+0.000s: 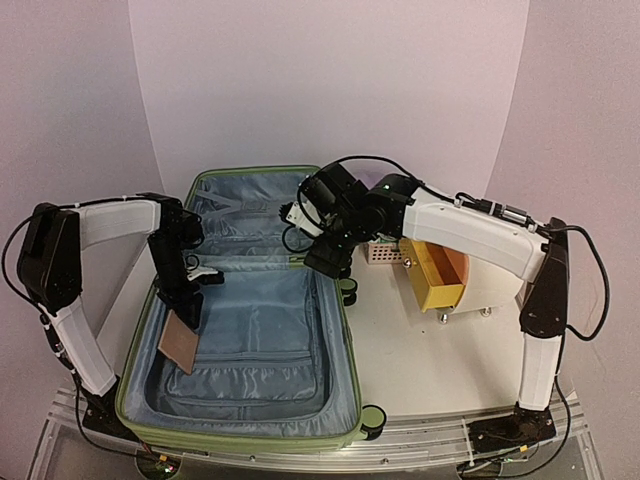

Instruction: Open, take out, and arrange the luggage

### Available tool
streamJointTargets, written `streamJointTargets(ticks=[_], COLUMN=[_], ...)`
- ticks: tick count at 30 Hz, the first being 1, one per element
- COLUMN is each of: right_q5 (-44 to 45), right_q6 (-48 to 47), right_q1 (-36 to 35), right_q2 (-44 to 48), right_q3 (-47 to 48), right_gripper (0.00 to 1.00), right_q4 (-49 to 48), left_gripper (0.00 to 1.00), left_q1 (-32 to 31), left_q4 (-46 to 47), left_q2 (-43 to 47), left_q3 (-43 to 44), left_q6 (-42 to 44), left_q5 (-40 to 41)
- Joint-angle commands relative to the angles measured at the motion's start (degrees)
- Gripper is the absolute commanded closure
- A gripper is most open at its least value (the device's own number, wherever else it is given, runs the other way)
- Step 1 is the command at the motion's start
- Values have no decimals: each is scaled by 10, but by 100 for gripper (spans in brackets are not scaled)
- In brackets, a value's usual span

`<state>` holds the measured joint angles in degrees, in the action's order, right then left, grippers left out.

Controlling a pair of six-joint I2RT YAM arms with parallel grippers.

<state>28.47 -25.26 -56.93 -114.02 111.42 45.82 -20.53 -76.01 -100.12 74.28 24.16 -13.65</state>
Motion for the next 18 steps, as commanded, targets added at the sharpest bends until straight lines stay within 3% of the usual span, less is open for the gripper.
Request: streamJointTargets(ticks=[1, 8, 15, 18], right_q5=[12, 12, 12, 10], right_q6=[-4, -6, -10, -17], right_q1=[-3, -5, -5, -6], right_q2=[6, 5, 9, 6], right_q3=[0, 2, -4, -1], right_gripper=[2, 2, 2, 2], right_q4=[-14, -14, -14, -14], left_gripper=[40, 41, 20, 18], left_q1=[-18, -22, -36, -36], left_q4=[-26, -42, -55, -60], left_q2=[15, -19, -17, -51], left_q3=[-31, -49, -16, -40], left_q6=[66, 68, 150, 149], left_q5=[-3, 44, 106, 95])
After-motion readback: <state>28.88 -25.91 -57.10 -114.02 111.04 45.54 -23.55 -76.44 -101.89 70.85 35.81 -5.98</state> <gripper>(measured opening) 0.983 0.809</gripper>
